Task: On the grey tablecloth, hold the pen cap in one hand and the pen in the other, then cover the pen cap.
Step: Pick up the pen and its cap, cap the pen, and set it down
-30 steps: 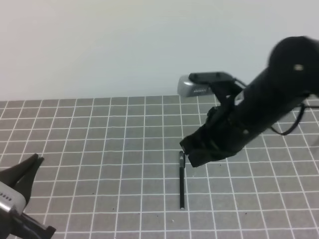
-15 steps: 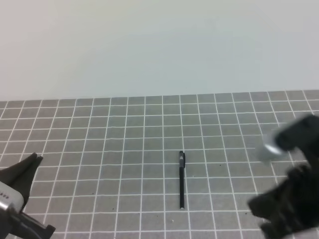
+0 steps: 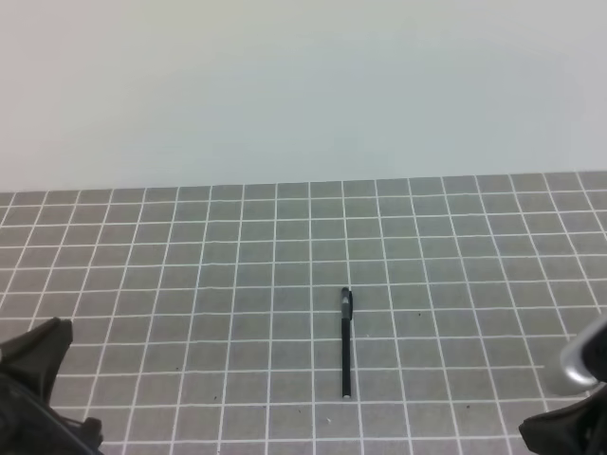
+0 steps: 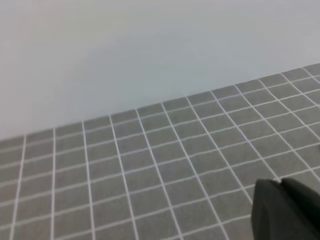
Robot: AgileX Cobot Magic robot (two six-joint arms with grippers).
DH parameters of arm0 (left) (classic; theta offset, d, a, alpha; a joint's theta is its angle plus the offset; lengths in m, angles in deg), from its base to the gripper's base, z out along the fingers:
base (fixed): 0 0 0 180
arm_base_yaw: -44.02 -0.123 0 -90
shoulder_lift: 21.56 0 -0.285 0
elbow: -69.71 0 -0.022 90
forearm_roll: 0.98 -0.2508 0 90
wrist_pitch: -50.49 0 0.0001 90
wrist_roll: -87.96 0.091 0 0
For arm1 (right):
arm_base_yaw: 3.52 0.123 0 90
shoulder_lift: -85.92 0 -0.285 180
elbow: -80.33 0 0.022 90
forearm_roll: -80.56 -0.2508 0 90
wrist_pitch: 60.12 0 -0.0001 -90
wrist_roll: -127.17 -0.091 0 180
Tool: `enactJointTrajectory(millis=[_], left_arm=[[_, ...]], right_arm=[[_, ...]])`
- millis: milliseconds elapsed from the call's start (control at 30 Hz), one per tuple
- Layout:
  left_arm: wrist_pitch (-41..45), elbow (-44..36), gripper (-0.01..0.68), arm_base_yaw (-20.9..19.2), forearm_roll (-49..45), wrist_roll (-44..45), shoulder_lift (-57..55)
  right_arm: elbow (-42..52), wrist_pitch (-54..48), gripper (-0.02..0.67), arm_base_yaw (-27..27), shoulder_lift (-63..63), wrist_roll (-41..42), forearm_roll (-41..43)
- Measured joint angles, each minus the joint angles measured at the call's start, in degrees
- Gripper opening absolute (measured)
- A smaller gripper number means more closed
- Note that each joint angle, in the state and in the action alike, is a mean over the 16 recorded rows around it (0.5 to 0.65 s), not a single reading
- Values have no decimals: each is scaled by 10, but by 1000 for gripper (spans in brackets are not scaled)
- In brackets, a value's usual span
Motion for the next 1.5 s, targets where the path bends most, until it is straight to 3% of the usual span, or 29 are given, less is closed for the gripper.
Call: enactJointTrajectory(millis=[267,433,600,900,1067,1500], left_arm=[[-2,0,-1,0,81,-1,0],[0,0,-1,0,99,-1,0],[6,0,-1,0,100,-1,-1],[20,0,-1,0,100,-1,-2],[25,0,-1,0,100,-1,-2],[26,-1,-1,0,100,-1,-2]], right_arm=[[7,2,0,-2,2,-5,40],[20,2,0,-29,45,-6,80],[53,5,0,-97,138,-5,114],[161,22,0,-268,390,-1,135],[236,32,0,-327,497,1,146],[357,51,0,-355,568,-17,163]])
